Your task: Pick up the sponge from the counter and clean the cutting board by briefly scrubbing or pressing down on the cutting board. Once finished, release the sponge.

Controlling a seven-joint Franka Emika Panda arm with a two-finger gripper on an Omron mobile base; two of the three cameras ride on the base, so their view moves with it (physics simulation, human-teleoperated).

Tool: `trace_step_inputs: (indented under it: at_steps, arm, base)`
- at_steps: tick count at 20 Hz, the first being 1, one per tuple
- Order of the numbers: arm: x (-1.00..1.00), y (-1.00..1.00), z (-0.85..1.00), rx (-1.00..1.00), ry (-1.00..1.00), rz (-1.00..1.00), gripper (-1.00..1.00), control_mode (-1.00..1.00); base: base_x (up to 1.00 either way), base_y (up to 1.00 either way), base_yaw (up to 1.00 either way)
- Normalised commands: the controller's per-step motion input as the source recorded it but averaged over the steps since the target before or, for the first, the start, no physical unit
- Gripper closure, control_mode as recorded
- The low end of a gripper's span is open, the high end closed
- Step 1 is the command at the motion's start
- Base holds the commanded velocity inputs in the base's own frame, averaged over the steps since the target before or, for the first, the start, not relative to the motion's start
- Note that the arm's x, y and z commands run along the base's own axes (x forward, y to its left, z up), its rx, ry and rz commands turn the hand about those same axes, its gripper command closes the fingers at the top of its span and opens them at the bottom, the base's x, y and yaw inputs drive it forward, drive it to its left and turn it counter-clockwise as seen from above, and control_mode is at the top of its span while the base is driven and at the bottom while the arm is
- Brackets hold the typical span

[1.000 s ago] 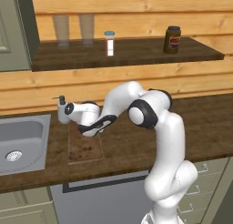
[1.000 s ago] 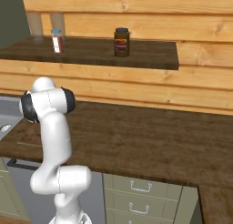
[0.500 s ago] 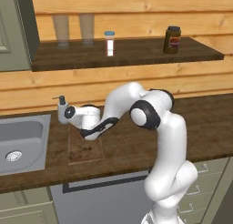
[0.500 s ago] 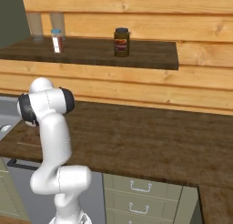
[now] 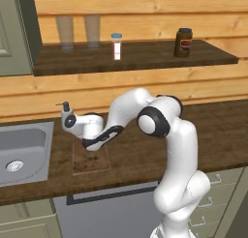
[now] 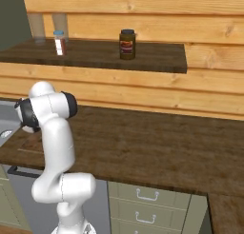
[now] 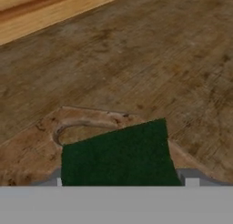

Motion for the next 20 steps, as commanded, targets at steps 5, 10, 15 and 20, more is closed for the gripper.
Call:
trace_step_inputs:
  at_steps: [5, 10, 15, 20]
  arm:
    - [-1.00, 0.63, -0.92, 0.04, 0.00, 0.00, 1.00, -1.00]
    - [-1.00, 0.69, -0.90, 0.00, -0.02, 0.00, 1.00, -1.00]
    - [-1.00, 0.58, -0.91, 0.00, -0.02, 0.00, 1.00, -1.00]
    - [-1.00, 0.43, -0.77, 0.02, 0.01, 0.00, 1.00, -1.00]
  base:
    - [0.00, 0.00, 0.00]
    - [0.00, 0.00, 0.00]
    - [0.00, 0.00, 0.00]
    - [0.00, 0.00, 0.00]
